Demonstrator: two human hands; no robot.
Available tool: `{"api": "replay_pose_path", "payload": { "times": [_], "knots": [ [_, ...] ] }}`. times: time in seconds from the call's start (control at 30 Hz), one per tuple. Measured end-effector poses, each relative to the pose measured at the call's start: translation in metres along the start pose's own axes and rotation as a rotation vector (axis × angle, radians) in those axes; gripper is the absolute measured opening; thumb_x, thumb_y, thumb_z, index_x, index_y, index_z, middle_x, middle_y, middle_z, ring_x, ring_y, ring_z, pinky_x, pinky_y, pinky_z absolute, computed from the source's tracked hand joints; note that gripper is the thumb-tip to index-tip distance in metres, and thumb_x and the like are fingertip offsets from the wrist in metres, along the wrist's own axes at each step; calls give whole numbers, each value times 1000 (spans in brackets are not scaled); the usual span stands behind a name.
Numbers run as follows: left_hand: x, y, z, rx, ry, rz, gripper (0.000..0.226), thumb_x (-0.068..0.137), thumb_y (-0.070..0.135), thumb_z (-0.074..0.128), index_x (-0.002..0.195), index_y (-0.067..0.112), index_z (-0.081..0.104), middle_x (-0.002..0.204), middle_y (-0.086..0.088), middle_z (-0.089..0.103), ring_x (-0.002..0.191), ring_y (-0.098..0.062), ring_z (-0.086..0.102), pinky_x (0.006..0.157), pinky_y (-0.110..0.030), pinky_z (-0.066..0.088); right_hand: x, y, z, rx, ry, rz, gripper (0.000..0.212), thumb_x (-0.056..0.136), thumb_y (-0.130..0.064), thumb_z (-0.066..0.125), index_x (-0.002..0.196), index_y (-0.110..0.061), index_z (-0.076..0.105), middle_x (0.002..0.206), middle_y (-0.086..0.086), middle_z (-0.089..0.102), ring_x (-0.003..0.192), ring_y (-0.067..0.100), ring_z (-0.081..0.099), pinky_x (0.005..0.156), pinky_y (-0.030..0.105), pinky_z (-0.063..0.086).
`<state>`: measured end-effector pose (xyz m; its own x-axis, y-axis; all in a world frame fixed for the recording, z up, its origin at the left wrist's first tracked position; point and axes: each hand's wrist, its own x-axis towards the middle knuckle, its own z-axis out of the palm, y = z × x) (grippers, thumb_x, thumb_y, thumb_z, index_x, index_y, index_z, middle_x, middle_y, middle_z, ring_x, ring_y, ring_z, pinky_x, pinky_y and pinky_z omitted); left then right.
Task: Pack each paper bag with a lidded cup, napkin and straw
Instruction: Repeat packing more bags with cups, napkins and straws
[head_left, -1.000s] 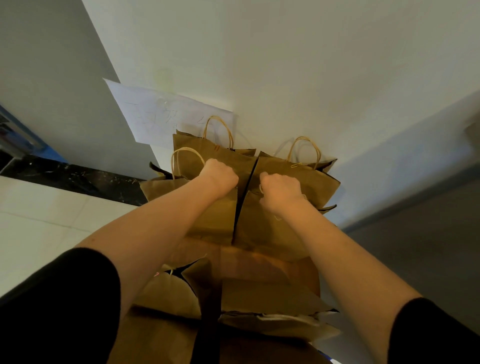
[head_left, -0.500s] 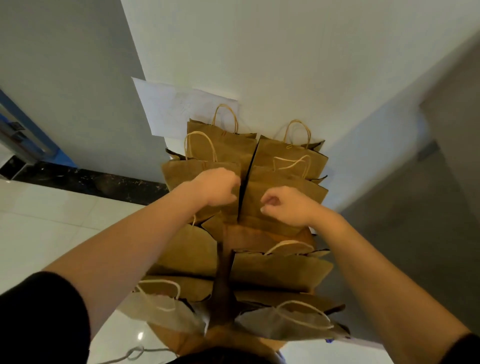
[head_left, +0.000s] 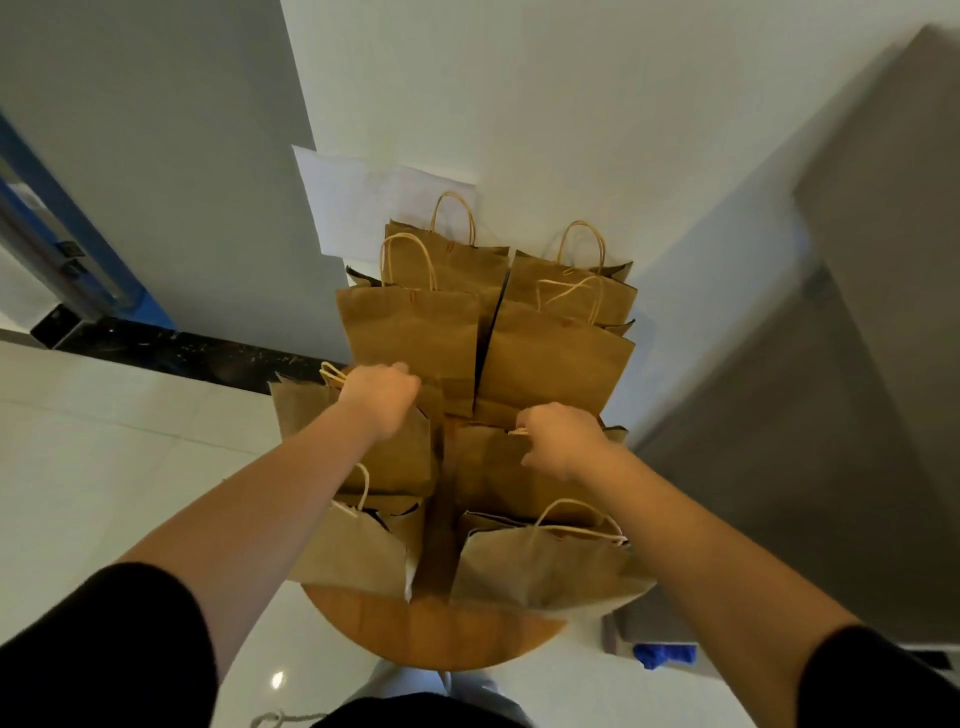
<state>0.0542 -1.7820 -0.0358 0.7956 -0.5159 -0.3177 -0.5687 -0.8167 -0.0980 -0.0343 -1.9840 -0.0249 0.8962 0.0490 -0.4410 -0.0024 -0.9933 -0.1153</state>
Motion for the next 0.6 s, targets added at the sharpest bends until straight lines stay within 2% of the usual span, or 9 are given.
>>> {"api": "replay_pose_path", "payload": {
  "times": [0.1,0.17,0.27,0.3,0.47,0.6],
  "knots": [
    [5,1,0,47,-25,-64,24,91,8,55,113,16,60,111,-6,53,100,-23,58,85,-35,48,9,1,6,34,56,32,30,89,-11,56,118,-17,54,109,7,62,95,27,59,72,34,49],
    [11,0,-1,74,-29,-72,23,91,6,54,112,14,61,111,-6,54,99,-24,59,85,-35,48,17,3,7,103,86,73,28,90,-7,54,116,-17,52,104,8,62,88,25,59,69,33,51],
    [20,-4,-2,127,-41,-42,20,93,6,51,108,15,61,110,-5,59,100,-24,60,83,-33,48,29,5,5,73,70,98,10,92,-10,53,97,-15,59,93,7,63,79,20,57,64,30,46],
    [24,-6,-4,147,-43,-22,19,93,6,51,107,15,61,109,-4,60,99,-23,61,82,-32,48,33,5,4,60,52,98,9,93,-11,52,91,-15,60,88,6,61,77,20,57,64,30,45],
    [49,-18,-13,246,-49,84,20,92,1,49,101,14,63,103,-3,63,95,-22,63,69,-29,45,50,4,-12,-55,1,72,32,91,-3,47,63,-16,44,64,1,44,69,23,50,57,30,36],
    [69,-18,-22,276,-39,139,19,91,1,52,97,13,65,96,-2,64,84,-18,62,64,-26,42,61,6,-35,-107,14,56,33,92,-3,47,62,-15,42,62,-1,40,65,19,46,58,29,35]
  ]
}}
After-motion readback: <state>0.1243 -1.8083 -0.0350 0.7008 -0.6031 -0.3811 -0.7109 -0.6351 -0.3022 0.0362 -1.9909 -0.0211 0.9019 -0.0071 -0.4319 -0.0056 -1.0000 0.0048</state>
